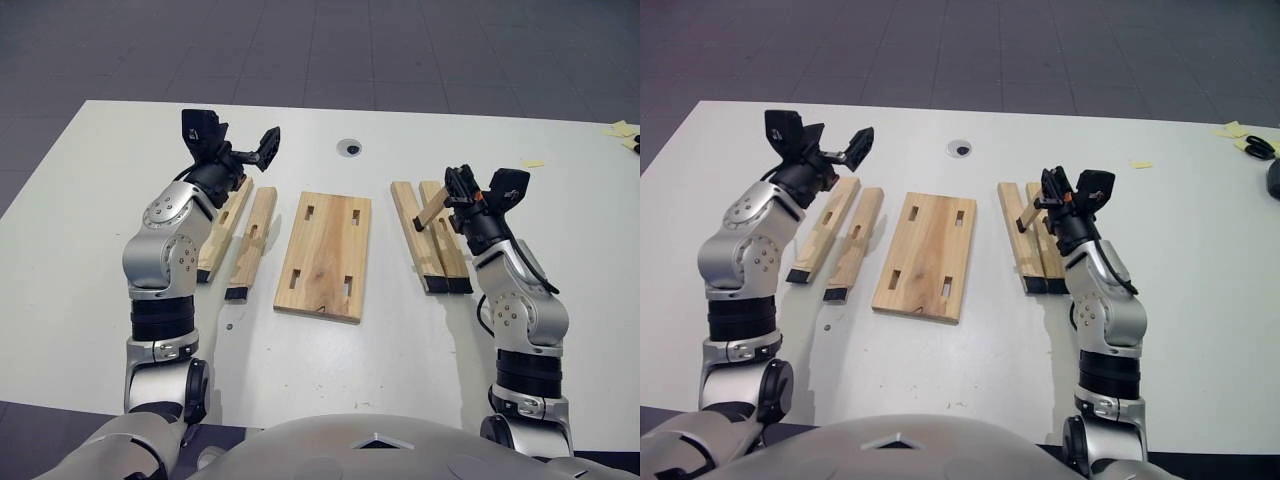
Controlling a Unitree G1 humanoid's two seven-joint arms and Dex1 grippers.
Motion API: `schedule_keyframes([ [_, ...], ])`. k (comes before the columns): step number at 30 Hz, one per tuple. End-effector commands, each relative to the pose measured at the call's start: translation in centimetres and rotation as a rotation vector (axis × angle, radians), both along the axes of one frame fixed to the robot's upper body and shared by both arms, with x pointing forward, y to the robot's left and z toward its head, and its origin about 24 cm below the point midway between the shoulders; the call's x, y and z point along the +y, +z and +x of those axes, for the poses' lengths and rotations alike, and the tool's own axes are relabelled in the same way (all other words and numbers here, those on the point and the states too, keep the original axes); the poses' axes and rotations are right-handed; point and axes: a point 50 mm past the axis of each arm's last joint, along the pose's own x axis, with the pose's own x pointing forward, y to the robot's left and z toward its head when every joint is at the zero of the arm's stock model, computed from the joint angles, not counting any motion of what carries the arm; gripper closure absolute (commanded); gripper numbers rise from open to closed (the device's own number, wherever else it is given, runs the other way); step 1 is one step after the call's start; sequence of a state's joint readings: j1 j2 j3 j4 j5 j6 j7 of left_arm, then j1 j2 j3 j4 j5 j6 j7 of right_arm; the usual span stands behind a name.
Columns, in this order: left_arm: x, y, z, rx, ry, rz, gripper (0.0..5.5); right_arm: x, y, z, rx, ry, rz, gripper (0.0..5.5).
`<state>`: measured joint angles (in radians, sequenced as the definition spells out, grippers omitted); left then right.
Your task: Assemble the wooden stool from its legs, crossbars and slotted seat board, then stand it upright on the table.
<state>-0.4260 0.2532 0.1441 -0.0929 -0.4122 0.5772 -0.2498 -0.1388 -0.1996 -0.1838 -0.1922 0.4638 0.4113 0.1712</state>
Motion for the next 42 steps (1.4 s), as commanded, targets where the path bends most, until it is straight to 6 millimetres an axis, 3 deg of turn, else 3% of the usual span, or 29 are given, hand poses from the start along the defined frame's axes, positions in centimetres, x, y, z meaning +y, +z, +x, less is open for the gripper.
schedule_keyframes([
  [1,0.0,-0.1,0.0,0.004,0.005,0.019,0.1,0.4,-0.8,0.0,0.046,0.015,-0.031,5.06],
  [9,-0.2,-0.1,-0.1,0.002,-0.01,0.03,0.1,1.2,-1.8,0.1,0.087,0.009,-0.089,5.06],
  [14,-0.2,-0.2,-0.3,0.002,-0.005,0.037,0.1,0.7,-5.2,-2.3,0.209,-0.045,-0.114,5.06],
  [19,0.0,0.0,-0.3,-0.003,0.003,0.04,0.1,1.1,-6.4,-3.9,0.246,-0.043,-0.119,5.06],
  [29,-0.3,-0.1,-0.4,-0.009,-0.007,0.075,0.1,1.0,-5.2,-1.8,0.313,-0.054,-0.061,5.06],
  [36,-0.1,-0.1,-0.4,-0.013,-0.001,0.087,0.1,1.0,-5.3,-2.0,0.36,-0.03,-0.092,5.06],
  [42,0.2,-0.1,-0.3,-0.014,0.011,0.092,0.1,1.3,-3.9,-1.3,0.263,-0.016,-0.094,5.06],
])
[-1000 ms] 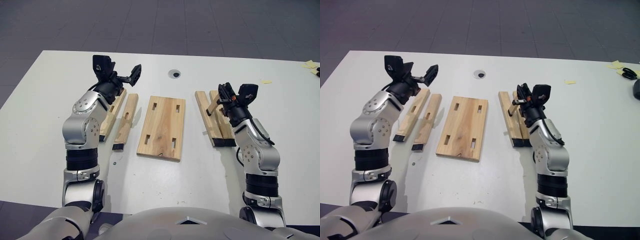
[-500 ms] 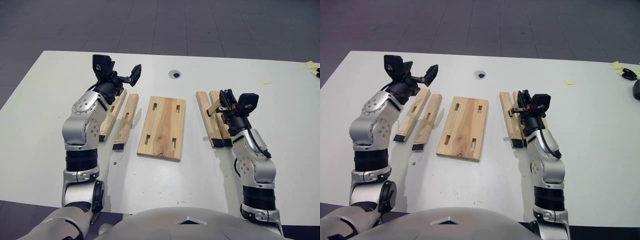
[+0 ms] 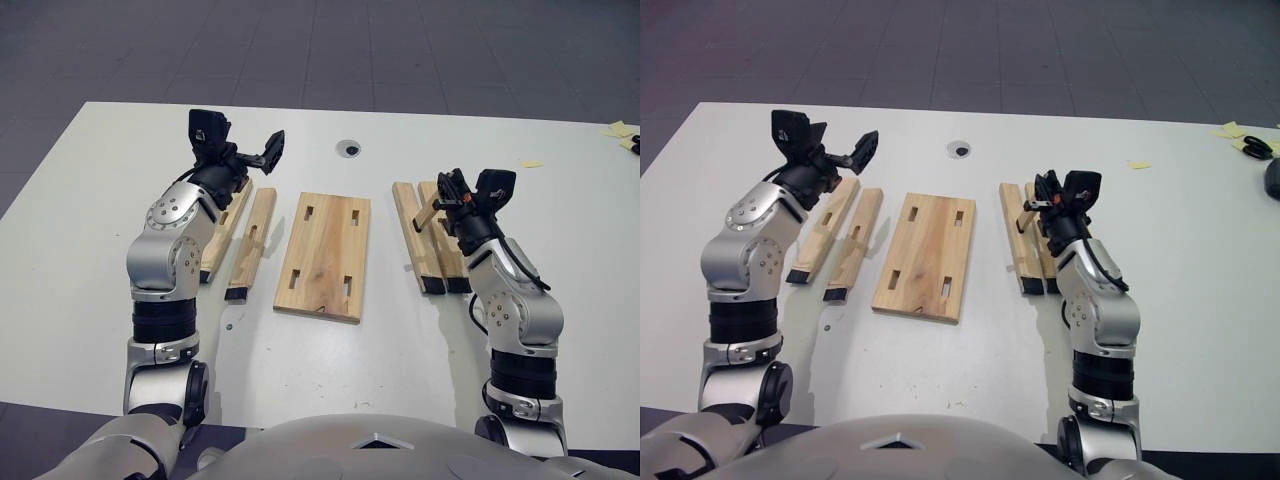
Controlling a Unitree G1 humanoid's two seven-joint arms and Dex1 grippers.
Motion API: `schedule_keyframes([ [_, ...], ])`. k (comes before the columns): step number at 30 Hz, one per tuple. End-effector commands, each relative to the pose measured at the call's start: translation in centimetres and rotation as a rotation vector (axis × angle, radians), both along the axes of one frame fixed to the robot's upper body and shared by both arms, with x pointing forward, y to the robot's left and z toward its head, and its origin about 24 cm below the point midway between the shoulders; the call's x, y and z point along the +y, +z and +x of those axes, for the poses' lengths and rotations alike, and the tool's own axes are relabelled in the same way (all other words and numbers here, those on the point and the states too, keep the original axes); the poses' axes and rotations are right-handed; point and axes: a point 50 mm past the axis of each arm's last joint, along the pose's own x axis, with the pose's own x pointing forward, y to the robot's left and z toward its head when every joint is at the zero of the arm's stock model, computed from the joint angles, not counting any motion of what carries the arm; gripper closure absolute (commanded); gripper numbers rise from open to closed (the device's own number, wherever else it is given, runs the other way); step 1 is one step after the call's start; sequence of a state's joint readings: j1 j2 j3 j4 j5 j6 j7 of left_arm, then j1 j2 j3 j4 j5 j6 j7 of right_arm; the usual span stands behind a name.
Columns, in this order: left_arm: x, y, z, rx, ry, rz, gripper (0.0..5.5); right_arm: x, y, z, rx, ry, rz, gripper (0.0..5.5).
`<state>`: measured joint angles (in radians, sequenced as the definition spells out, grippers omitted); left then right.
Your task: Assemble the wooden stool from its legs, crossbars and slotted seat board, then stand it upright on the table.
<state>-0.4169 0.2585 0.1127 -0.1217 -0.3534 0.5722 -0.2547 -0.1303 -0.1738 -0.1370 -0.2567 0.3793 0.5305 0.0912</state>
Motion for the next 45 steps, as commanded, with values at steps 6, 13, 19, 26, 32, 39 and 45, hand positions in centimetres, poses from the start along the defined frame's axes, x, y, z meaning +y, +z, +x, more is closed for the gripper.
schedule_keyframes([
  [6,0.6,-0.3,0.0,0.003,0.014,0.025,0.1,0.1,-1.2,0.0,0.027,0.024,-0.005,4.65],
  [13,0.2,-0.8,-0.2,0.018,-0.028,0.023,0.1,0.6,2.1,1.0,-0.117,0.072,0.066,3.55],
  [19,0.1,-0.9,-0.1,0.022,-0.038,0.019,0.1,1.1,5.2,1.7,-0.201,0.108,0.063,2.62],
  [26,0.0,-0.9,-0.1,0.025,-0.04,0.013,0.1,1.2,8.0,3.3,-0.302,0.128,-0.035,1.55],
  [32,-0.2,-0.8,0.2,0.021,-0.043,0.011,0.1,0.9,6.4,5.5,-0.266,0.112,-0.055,0.54],
  [39,-0.2,-0.8,0.2,0.024,-0.04,0.01,0.1,0.5,4.0,5.8,-0.198,0.088,-0.047,0.11],
  [45,-0.3,-0.9,0.2,0.024,-0.035,0.008,0.1,0.6,6.8,6.3,-0.29,0.086,-0.015,0.11],
])
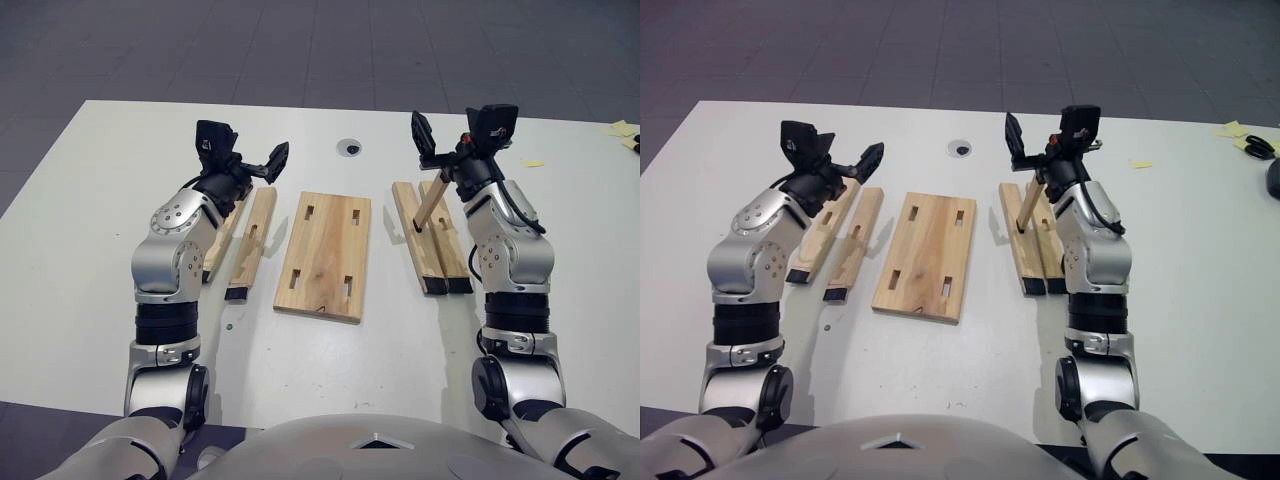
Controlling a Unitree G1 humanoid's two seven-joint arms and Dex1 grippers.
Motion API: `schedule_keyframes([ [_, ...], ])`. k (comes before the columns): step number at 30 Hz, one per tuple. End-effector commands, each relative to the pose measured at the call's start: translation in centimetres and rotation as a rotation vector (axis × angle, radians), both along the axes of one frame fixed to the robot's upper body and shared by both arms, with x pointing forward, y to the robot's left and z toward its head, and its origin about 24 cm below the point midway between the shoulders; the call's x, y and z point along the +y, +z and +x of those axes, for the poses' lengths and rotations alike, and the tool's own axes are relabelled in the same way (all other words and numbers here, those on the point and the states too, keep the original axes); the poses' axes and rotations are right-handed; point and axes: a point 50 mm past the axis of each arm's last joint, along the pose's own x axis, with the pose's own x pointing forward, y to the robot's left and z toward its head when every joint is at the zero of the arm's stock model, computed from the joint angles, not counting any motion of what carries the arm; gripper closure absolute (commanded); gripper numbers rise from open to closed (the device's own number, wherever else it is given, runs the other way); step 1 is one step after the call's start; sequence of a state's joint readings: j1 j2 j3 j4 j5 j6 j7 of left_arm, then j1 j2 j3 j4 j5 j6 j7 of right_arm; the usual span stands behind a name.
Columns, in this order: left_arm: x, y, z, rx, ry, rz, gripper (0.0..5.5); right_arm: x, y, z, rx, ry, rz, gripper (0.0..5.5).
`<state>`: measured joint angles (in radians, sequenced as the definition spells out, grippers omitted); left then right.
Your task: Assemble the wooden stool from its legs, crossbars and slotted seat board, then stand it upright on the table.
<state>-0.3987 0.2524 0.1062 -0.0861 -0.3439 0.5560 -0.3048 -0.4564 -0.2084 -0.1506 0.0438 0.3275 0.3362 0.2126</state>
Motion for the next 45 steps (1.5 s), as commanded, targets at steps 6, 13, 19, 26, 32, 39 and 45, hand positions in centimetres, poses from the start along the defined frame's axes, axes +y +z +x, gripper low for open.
schedule_keyframes([
  [6,-0.1,0.3,0.3,-0.012,0.005,0.009,0.1,-0.3,7.4,1.0,-0.208,-0.003,0.037,0.11],
  [13,0.0,0.2,0.1,-0.011,0.013,0.006,0.1,0.1,5.0,1.1,-0.111,0.025,0.05,0.11],
  [19,-0.1,-0.3,-0.2,0.004,0.017,-0.001,0.1,0.9,-9.2,-1.5,0.402,0.102,-0.047,0.11],
  [26,-0.7,-1.2,-1.0,0.033,0.026,-0.024,0.1,-0.6,-5.2,-0.6,0.219,0.068,0.264,0.11],
  [32,-0.7,-1.1,-1.0,0.029,0.031,-0.029,0.1,-1.5,-0.1,-0.8,0.028,0.045,0.464,0.11],
  [39,-0.5,-1.2,-1.0,0.034,0.031,-0.021,0.1,-1.4,6.0,-1.9,-0.155,0.09,0.545,0.11],
  [45,-0.8,-1.2,-0.9,0.032,0.028,-0.021,0.1,1.5,3.2,-1.7,-0.054,0.111,0.288,0.11],
])
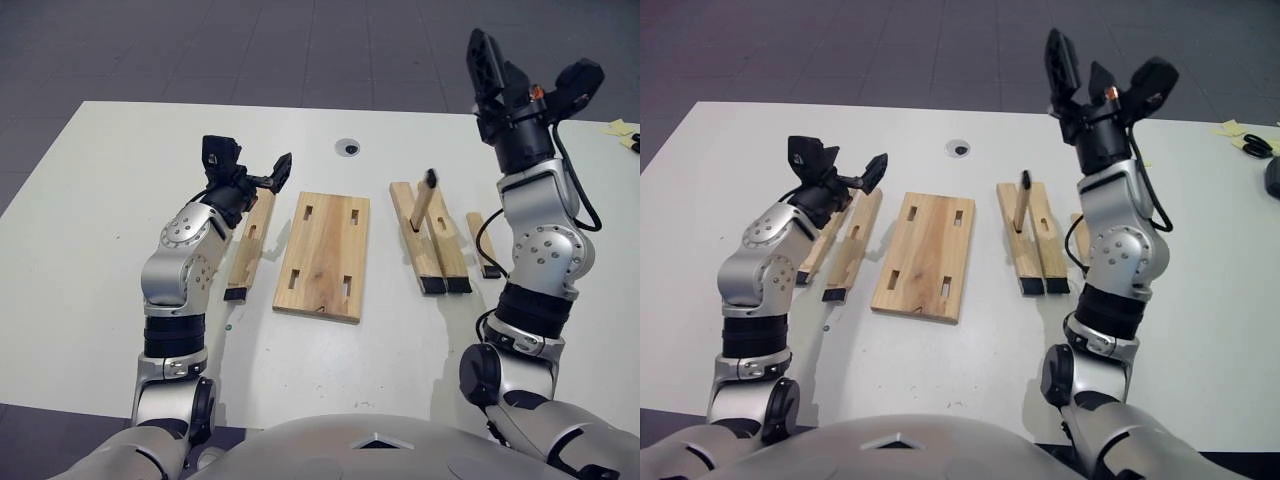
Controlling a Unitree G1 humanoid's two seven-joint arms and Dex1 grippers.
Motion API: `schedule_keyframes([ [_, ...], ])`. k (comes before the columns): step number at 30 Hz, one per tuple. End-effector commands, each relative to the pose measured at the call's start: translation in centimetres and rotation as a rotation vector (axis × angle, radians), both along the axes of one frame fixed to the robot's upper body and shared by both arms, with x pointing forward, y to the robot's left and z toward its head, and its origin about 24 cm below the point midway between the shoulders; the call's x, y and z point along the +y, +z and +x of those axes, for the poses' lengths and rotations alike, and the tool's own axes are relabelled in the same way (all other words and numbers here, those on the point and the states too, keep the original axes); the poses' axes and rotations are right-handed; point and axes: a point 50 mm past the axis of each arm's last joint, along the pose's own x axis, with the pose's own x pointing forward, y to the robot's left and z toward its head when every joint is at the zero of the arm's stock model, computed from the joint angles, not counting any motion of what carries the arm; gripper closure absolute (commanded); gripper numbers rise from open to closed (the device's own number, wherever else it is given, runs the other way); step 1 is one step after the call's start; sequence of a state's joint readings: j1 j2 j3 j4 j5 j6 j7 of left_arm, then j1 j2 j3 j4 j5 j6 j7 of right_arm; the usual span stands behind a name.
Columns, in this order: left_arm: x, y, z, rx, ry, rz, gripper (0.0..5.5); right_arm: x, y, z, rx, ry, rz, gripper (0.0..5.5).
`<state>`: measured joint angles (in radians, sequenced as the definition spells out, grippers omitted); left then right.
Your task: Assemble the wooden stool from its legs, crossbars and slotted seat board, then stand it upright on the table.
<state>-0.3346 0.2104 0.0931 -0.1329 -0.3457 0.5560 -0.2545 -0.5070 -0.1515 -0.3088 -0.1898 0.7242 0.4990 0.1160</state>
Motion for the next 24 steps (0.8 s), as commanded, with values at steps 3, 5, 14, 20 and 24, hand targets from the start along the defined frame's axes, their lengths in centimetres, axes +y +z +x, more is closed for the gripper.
schedule_keyframes([
  [3,-0.3,0.0,0.1,0.006,-0.009,0.007,0.1,2.1,-4.4,0.3,0.11,0.012,-0.186,0.11],
  [5,-0.3,0.1,0.1,0.004,-0.01,0.006,0.1,1.5,-5.2,0.6,0.114,-0.026,-0.229,0.11],
  [14,-0.1,0.0,0.2,0.002,0.007,0.008,0.1,1.5,-6.8,0.7,0.14,-0.038,-0.295,0.11],
  [20,-0.1,0.0,0.2,-0.001,0.01,0.006,0.1,1.7,-5.8,0.9,0.103,-0.042,-0.309,0.11],
  [24,-0.1,0.0,0.2,0.002,0.01,0.006,0.1,2.0,-3.6,1.2,0.036,-0.043,-0.288,0.11],
])
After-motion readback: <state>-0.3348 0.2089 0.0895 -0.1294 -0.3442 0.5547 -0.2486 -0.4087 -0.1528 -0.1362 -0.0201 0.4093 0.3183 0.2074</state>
